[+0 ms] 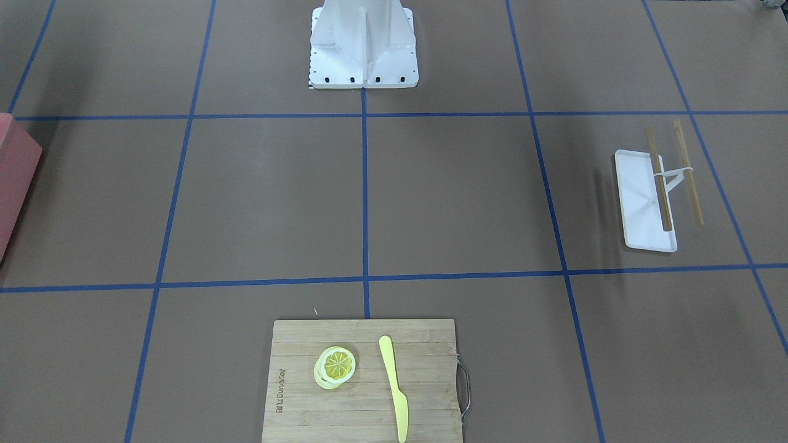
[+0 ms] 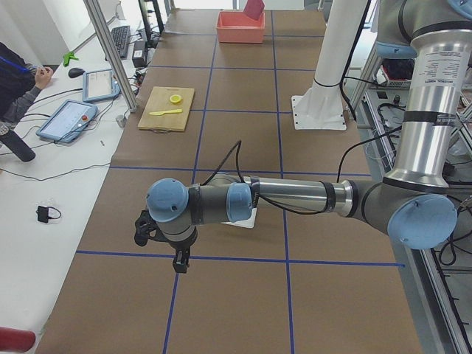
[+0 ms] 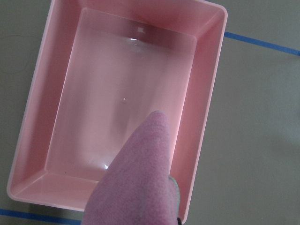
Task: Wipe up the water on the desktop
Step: 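Lower the towel into the pink bin and open the right gripper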
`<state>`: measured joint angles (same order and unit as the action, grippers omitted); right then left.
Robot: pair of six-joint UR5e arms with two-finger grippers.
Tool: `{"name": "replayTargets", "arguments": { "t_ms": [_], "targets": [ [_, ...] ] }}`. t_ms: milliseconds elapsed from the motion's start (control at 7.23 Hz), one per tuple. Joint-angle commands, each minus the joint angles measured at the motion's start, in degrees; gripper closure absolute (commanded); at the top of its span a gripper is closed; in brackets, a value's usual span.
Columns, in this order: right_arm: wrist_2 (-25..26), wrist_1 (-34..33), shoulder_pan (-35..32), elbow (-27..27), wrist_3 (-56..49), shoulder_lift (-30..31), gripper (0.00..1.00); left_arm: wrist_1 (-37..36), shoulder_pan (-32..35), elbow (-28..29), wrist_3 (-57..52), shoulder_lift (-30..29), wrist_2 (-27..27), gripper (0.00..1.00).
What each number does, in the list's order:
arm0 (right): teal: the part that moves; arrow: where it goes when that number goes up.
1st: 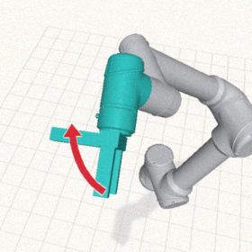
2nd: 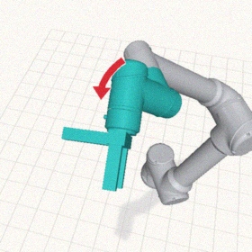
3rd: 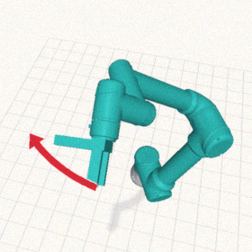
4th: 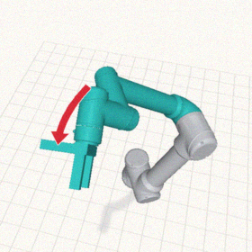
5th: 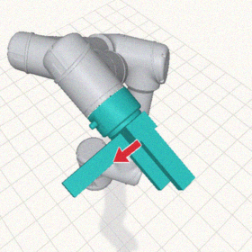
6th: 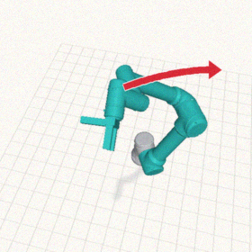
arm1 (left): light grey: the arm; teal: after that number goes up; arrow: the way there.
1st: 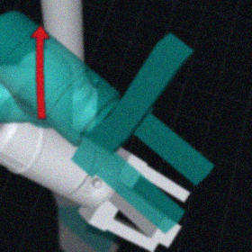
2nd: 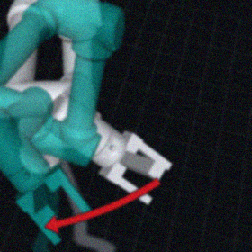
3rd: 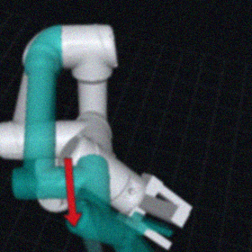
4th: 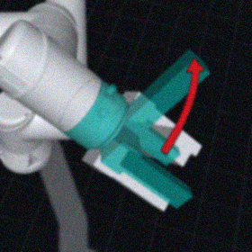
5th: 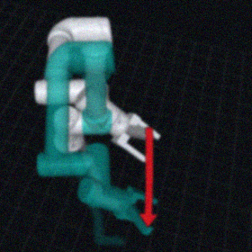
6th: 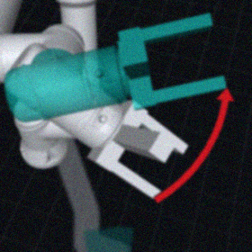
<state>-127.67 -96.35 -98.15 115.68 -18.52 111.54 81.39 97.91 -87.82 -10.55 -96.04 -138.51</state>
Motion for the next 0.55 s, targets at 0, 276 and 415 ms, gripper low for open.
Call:
{"name": "replayTargets", "arguments": {
  "t_ms": [0,276,415],
  "targets": [
    [-0.7,0.2,0.9,-0.2,0.1,-0.4,0.98,0.1,0.0,-0.1,0.0,0.1,0.0,0.02],
    [-1.1,0.2,2.3,0.0,-0.1,-2.1,0.01,0.0,0.0,-0.1,0.0,0.1,0.1,0.02],
    [-1.2,0.2,2.3,0.0,-0.1,-2.9,0.0,0.0,0.0,-0.1,0.0,0.1,0.1,0.02]
  ]
}}
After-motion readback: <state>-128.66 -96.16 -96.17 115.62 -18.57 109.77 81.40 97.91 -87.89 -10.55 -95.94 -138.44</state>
